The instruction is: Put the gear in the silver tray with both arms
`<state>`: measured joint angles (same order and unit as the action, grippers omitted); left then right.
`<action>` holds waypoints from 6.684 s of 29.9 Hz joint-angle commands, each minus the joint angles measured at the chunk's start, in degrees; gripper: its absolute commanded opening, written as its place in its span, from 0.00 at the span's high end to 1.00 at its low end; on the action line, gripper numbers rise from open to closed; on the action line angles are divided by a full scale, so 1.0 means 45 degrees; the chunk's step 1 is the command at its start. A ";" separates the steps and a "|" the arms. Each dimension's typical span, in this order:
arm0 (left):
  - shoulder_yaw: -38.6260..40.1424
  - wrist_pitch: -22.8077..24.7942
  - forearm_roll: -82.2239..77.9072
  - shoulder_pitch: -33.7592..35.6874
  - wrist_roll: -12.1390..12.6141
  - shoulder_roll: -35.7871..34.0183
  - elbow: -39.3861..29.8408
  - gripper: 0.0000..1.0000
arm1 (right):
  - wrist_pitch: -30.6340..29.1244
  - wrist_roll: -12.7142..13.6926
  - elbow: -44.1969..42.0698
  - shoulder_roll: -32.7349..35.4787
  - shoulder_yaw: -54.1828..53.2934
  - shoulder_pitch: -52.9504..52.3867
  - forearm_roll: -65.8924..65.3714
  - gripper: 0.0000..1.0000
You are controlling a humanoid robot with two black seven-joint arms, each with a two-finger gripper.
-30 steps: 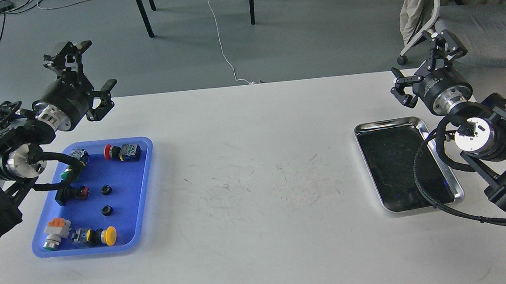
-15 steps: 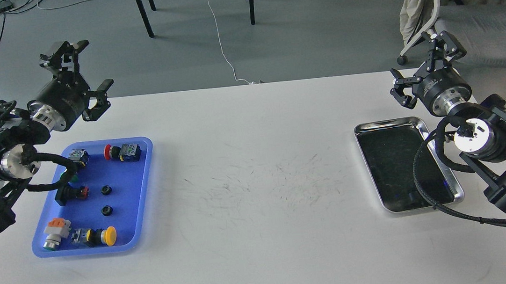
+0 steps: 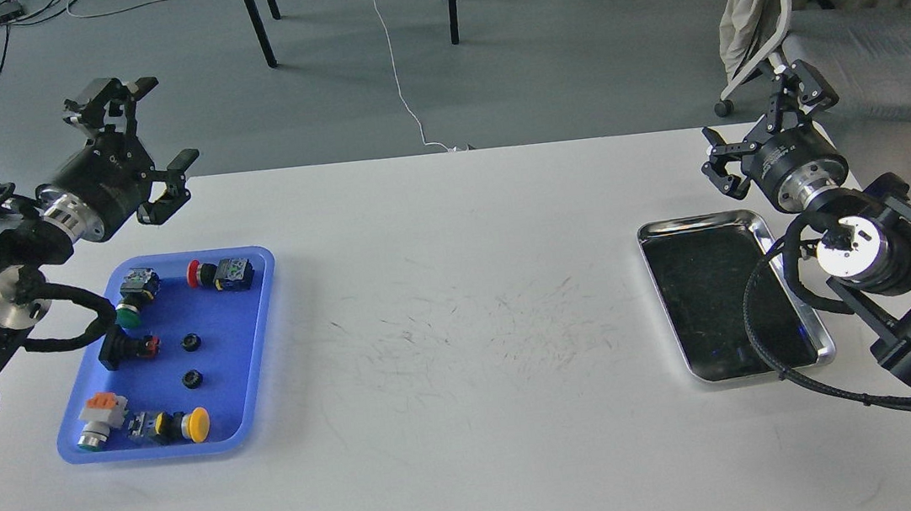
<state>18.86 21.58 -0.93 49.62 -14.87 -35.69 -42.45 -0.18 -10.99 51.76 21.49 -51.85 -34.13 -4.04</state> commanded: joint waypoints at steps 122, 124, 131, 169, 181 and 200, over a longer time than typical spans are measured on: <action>-0.2082 -0.6065 -2.2177 -0.3039 -0.2917 -0.1424 -0.0626 0.39 | -0.0076 0.0000 -0.0097 -0.0010 0.0233 0.0065 -0.0195 0.02; -0.2082 -0.6065 -2.2177 -0.3039 -0.2917 -0.1385 -0.0470 0.40 | -0.0076 -0.0019 -0.0097 -0.0010 0.0233 0.0084 -0.0195 0.02; -0.2160 -0.6084 -2.2177 -0.3039 -0.2917 -0.1229 -0.0313 0.45 | -0.0076 -0.0019 -0.0078 -0.0010 0.0233 0.0104 -0.0195 0.02; -0.2395 -0.5967 -2.1981 -0.2883 -0.2917 -0.1424 -0.0195 0.90 | -0.0135 -0.0019 -0.0116 0.0029 0.0233 0.0104 -0.0215 0.02; -0.2336 -0.5129 -2.1222 -0.2278 -0.2917 -0.1834 -0.0605 0.91 | -0.0135 -0.0019 -0.0136 0.0029 0.0233 0.0104 -0.0215 0.02; -0.2375 -0.3489 -2.0515 0.1393 -0.2917 -0.1290 -0.3457 0.91 | -0.0135 -0.0019 -0.0214 0.0029 0.0506 0.0026 -0.0410 0.02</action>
<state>8.25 4.50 -92.55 53.35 -27.99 -43.88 -56.84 -0.79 -11.08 50.80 21.62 -49.75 -33.94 -5.89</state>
